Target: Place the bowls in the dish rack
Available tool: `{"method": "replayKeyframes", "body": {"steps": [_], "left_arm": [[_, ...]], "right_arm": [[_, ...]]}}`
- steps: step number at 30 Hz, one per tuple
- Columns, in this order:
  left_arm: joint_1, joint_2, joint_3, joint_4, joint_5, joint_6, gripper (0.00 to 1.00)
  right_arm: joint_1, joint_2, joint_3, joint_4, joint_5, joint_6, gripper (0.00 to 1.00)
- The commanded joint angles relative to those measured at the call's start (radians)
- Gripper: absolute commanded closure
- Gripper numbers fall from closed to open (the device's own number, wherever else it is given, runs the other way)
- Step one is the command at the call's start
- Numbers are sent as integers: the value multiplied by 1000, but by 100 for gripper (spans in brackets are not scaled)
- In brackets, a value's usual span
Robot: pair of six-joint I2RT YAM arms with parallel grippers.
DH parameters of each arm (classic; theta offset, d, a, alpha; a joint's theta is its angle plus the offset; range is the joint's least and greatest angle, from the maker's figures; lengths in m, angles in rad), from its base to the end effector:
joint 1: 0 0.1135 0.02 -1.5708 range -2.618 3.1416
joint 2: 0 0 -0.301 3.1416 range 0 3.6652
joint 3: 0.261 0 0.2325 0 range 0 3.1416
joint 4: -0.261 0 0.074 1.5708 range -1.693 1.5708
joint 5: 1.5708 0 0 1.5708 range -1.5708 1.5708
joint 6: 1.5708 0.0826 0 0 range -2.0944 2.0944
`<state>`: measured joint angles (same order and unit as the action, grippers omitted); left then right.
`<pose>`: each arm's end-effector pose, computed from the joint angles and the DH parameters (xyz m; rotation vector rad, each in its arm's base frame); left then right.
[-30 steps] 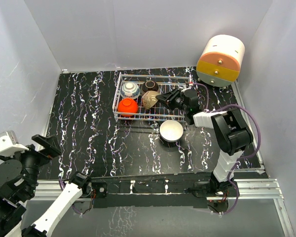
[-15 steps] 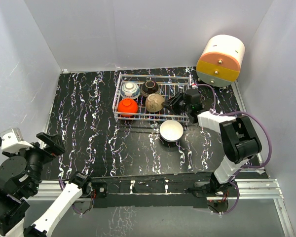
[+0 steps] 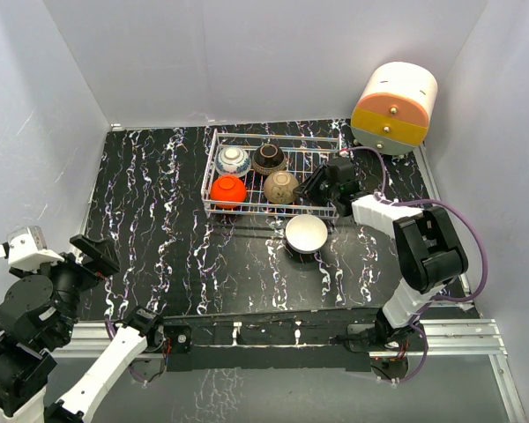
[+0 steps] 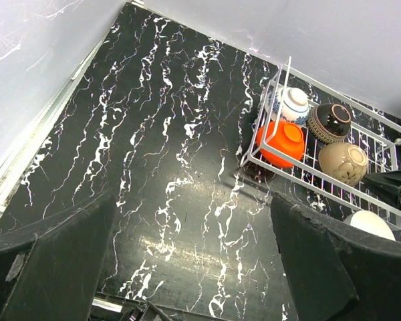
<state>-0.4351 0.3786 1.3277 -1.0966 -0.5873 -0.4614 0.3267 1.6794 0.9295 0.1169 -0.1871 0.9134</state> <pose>-0.0137 0.0569 0.4213 -0.4496 1.6355 -0.1662 0.3578 0.1375 0.2117 0.5694 2.2693 0.8664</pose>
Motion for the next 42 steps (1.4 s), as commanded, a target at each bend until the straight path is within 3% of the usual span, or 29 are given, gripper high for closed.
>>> {"method": "replayKeyframes", "body": {"steps": [1, 6, 12, 23, 33, 38, 42], "left_arm": [[-5, 11, -4, 4, -12, 0, 3], [-5, 14, -7, 10, -11, 3, 3], [-5, 11, -4, 3, -17, 4, 3], [-7, 7, 10, -15, -34, 12, 3], [-7, 27, 31, -14, -10, 31, 3], [-7, 73, 32, 28, 82, 81, 3], [-7, 118, -17, 125, 200, 116, 3]], "right_arm": [[39, -69, 91, -77, 162, -113, 68], [97, -24, 232, -204, 346, -217, 68], [131, 107, 364, -280, 347, -273, 67], [210, 163, 335, -159, 214, -231, 67], [239, 95, 308, -144, 317, -233, 66], [241, -114, 258, -123, 389, -306, 47], [241, -249, 268, -227, 421, -347, 37]]}}
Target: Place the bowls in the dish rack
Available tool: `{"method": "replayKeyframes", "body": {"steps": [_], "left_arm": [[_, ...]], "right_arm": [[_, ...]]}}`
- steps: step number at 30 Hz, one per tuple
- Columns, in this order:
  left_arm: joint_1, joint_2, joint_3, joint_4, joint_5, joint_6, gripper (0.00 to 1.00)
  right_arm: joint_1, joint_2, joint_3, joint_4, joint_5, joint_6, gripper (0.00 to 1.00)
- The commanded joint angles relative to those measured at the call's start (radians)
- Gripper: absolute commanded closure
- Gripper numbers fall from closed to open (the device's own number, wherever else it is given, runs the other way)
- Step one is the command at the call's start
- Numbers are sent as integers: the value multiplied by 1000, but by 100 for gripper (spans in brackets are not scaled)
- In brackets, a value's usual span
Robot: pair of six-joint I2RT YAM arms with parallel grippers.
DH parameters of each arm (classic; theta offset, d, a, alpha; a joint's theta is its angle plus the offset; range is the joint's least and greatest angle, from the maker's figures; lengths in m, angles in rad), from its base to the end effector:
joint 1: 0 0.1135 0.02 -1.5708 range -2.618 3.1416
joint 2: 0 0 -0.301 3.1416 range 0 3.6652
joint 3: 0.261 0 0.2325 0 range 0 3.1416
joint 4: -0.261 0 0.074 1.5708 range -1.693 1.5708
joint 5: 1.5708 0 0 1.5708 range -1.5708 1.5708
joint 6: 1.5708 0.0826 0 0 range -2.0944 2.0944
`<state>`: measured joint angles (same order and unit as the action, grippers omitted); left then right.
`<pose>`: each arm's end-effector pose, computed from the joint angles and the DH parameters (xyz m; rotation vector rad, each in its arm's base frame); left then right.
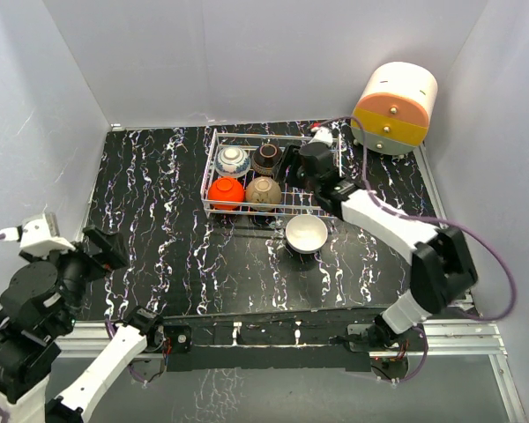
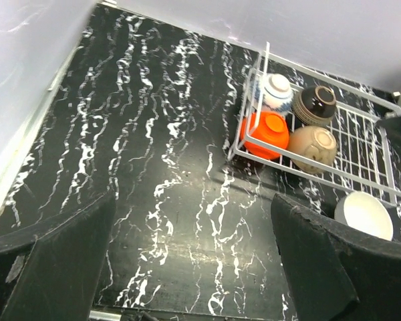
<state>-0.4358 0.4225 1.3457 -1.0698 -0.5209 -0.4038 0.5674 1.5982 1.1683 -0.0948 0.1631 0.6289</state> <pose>-0.0033 0.0469 0.4310 -0.3548 1.6637 -0.1798 0.3378 0.1994 0.2974 0.1661 2.1296 0.5487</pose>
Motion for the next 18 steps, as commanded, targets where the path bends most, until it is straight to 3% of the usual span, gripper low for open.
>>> {"method": "replayKeyframes", "body": {"steps": [1, 4, 9, 11, 14, 18], "left_arm": [[-6, 93, -47, 121, 161, 67, 3], [-6, 162, -91, 185, 265, 83, 3], [-6, 273, -182, 386, 507, 77, 3], [-6, 327, -219, 467, 585, 67, 3], [-8, 376, -268, 600, 676, 47, 11], [-53, 446, -284, 709, 697, 33, 15]], "right_arm": [[0, -199, 26, -43, 80, -65, 33], [-3, -298, 11, -149, 142, -67, 21], [-94, -442, -58, -268, 156, -57, 20], [-192, -486, -93, -290, 80, -57, 20], [-310, -526, -137, -301, -20, -65, 20], [-457, -522, -161, -300, -182, -70, 20]]}}
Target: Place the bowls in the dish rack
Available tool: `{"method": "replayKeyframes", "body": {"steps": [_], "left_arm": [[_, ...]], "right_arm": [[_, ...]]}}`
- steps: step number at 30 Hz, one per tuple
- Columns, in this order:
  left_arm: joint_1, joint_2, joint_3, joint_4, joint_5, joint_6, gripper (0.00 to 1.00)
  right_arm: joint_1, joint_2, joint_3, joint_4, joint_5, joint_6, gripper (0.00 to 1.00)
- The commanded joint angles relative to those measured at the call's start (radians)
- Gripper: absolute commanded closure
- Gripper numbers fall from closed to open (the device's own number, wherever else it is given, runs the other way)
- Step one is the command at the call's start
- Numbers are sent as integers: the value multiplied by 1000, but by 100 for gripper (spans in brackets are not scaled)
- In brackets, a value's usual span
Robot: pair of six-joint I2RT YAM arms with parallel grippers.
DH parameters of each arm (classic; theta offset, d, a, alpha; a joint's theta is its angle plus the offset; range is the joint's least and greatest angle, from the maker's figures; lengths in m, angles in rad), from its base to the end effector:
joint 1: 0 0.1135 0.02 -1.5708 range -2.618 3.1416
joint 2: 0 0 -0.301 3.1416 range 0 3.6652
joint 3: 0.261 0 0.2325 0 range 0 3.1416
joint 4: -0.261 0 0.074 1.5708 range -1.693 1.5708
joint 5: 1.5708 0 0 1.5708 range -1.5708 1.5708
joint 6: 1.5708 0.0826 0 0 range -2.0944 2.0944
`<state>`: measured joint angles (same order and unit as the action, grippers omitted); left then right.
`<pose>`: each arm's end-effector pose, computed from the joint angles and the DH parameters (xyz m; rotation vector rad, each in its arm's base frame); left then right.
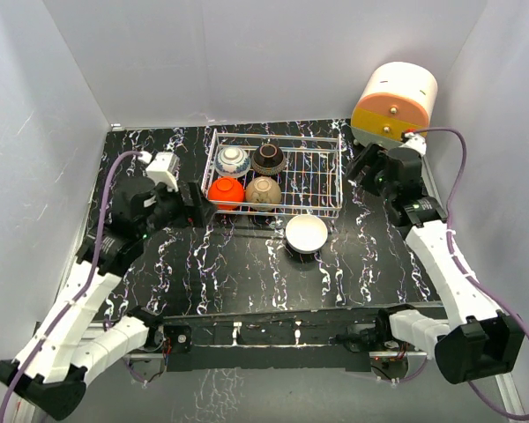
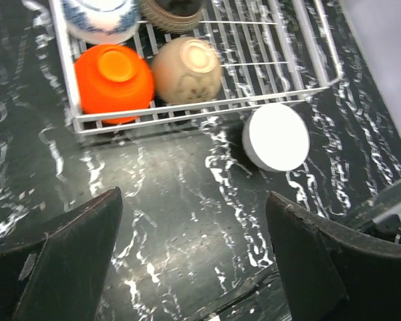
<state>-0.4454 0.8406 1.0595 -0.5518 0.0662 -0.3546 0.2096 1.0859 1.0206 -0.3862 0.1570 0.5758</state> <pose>0.1540 -0.0796 0.3940 0.1344 1.9446 -0.6000 0.2450 0.0389 0.3571 0.4681 1.9782 0.3392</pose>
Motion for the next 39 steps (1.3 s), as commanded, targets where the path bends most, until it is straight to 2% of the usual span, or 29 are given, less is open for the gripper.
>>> {"method": "replayKeyframes", "body": {"steps": [1, 3, 6, 9, 13, 19, 24, 31, 36, 39], "left_arm": [[-76, 61, 5, 210, 93, -18, 15], [-211, 141, 32, 234, -33, 5, 15], [-510, 293, 135, 225, -311, 99, 12], [-647, 431, 204, 236, -423, 159, 12], [-798, 564, 203, 305, -498, 237, 11], [-820, 722, 152, 477, -407, 372, 11], [-798, 827, 162, 563, -338, 461, 12], [-704, 964, 236, 592, -211, 464, 18], [-693, 1056, 307, 539, -179, 468, 20], [-684, 1092, 321, 529, -160, 462, 28]], "right_arm": [[-132, -3, -21, -3, -219, -13, 20], [-189, 6, -43, 19, -301, -2, 20], [-207, -5, -76, 44, -331, 15, 20], [-252, -24, -86, 44, -336, 18, 20], [-299, -36, -98, 43, -374, 9, 20], [-450, -10, -152, 71, -553, -2, 20], [-546, -17, -187, 92, -627, -15, 20], [-571, 4, -211, 139, -677, 10, 20], [-577, 24, -216, 158, -691, 20, 20], [-581, 30, -225, 171, -694, 24, 21]]}}
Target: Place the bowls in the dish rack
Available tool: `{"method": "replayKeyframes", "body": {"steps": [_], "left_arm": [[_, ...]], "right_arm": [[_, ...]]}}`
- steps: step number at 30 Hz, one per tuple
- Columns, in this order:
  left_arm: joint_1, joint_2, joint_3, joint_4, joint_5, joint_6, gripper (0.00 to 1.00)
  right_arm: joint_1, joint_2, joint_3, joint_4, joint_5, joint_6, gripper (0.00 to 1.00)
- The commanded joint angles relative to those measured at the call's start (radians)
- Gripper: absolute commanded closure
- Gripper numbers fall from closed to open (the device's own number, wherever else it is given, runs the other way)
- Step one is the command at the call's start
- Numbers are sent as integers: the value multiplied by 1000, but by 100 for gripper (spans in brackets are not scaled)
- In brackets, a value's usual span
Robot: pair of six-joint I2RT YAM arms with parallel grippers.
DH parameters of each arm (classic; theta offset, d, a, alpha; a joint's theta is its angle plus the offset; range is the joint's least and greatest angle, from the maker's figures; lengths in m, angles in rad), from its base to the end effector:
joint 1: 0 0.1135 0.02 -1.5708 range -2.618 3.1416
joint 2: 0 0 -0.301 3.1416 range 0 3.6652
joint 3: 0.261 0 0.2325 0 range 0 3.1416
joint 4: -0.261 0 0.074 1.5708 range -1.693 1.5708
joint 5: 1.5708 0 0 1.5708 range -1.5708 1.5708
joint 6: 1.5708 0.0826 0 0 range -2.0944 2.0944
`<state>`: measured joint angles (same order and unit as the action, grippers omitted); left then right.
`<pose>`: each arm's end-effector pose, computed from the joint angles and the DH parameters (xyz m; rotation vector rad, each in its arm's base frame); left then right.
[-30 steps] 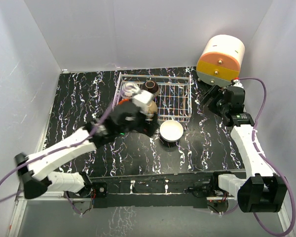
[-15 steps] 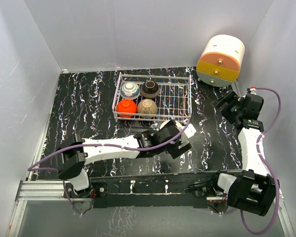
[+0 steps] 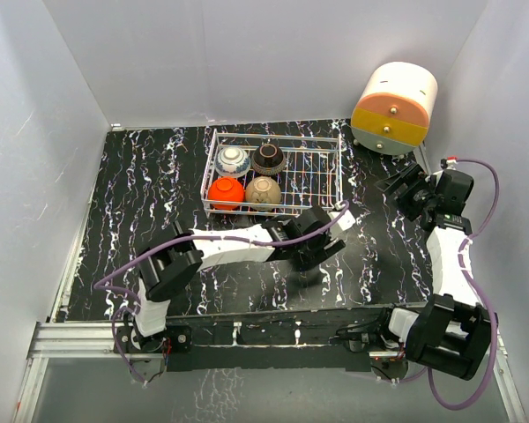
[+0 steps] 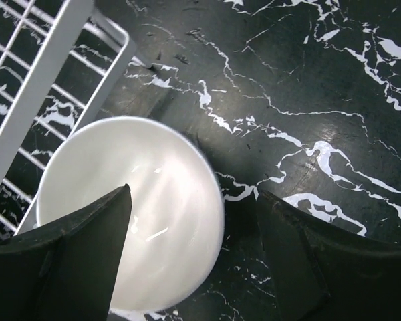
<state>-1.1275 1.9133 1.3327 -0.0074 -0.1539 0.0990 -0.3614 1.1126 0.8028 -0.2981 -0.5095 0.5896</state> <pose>0.2136 -0.4203 0.2376 1.1813 1.8349 -0.4276 0.2378 -0.0468 0.2887 0.7242 2.0455 0.6841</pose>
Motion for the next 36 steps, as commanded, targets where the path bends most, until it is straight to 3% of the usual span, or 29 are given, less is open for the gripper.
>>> {"method": "replayKeyframes", "body": {"steps": [1, 7, 12, 16, 20, 21, 25, 31, 36], "left_arm": [[1, 26, 46, -12, 67, 2, 31], [5, 32, 0, 9, 86, -23, 42], [3, 38, -4, 6, 92, -39, 73], [3, 49, -14, 7, 83, -47, 61], [3, 64, -34, 18, 65, -51, 63], [3, 67, -40, 22, 61, -50, 67], [3, 73, -26, 7, 48, -50, 100], [-28, 11, -5, -25, 47, -70, 100], [-88, -59, 132, -163, 65, -115, 100]], "right_arm": [[-12, 5, -10, 84, -28, 10, 21], [-24, 10, -26, 101, -34, 17, 21], [-30, 8, -30, 105, -32, 18, 21], [-34, 3, -42, 113, -36, 18, 20], [-34, 3, -49, 117, -41, 18, 21], [-36, 2, -50, 118, -42, 18, 21], [-37, -1, -50, 117, -42, 18, 21], [-40, -1, -58, 124, -44, 19, 21], [-44, 4, -62, 128, -50, 22, 21]]}}
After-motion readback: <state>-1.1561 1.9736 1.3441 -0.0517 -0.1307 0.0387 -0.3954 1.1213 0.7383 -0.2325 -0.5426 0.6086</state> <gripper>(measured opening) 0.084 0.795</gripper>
